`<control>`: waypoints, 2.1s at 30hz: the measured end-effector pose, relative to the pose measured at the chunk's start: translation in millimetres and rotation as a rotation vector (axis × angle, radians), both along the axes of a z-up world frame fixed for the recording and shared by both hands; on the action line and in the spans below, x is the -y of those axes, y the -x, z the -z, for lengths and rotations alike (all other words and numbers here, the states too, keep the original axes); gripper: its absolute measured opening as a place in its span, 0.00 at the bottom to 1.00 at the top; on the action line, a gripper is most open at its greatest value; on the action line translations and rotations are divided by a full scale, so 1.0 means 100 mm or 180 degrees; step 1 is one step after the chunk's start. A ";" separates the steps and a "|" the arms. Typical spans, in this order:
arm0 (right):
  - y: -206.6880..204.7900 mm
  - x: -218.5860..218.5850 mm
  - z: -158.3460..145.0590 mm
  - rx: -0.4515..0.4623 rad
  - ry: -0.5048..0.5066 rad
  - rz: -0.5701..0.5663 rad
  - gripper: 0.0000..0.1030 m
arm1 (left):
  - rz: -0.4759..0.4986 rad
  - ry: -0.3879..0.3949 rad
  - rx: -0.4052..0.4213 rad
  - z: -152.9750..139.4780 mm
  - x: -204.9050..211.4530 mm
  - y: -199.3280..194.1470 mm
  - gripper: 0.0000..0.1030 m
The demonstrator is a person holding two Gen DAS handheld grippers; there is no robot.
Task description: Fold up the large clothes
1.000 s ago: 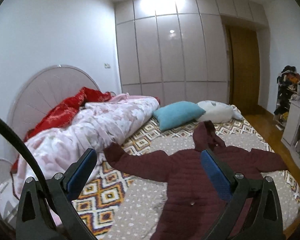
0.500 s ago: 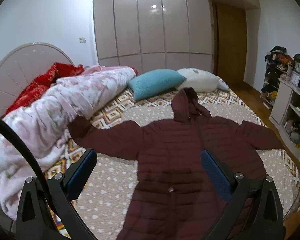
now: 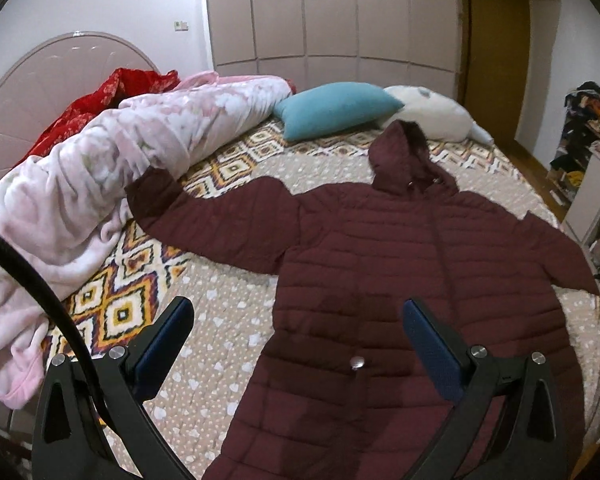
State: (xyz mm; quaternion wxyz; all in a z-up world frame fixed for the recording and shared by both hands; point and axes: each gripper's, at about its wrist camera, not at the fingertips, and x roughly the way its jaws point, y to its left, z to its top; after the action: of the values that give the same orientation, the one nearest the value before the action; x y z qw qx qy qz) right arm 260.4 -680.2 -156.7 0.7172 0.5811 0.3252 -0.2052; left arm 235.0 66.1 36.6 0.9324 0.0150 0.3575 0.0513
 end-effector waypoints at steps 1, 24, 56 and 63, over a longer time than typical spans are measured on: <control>-0.01 0.02 0.01 0.0003 0.0021 0.0027 0.62 | -0.0011 -0.0006 -0.0013 0.02 -0.01 -0.02 1.00; -1.16 -3.67 -1.93 0.0520 0.2708 -0.2651 0.08 | -0.0209 0.0417 0.0041 0.21 -0.65 0.22 1.00; -0.27 -4.40 -1.06 0.0364 0.2517 -0.3285 0.55 | 0.1173 0.0327 -0.0748 1.16 1.32 -1.85 0.79; -0.28 -4.16 -1.07 0.0365 0.2382 -0.3073 0.56 | 0.0876 0.0527 -0.0987 1.29 1.28 -2.22 0.19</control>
State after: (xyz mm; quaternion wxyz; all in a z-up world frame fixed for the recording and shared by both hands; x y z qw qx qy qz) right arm 288.4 -264.3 -49.9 0.9010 0.0870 0.4185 0.0743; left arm 456.5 -61.7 -92.4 0.8626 -0.0053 0.4941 -0.1089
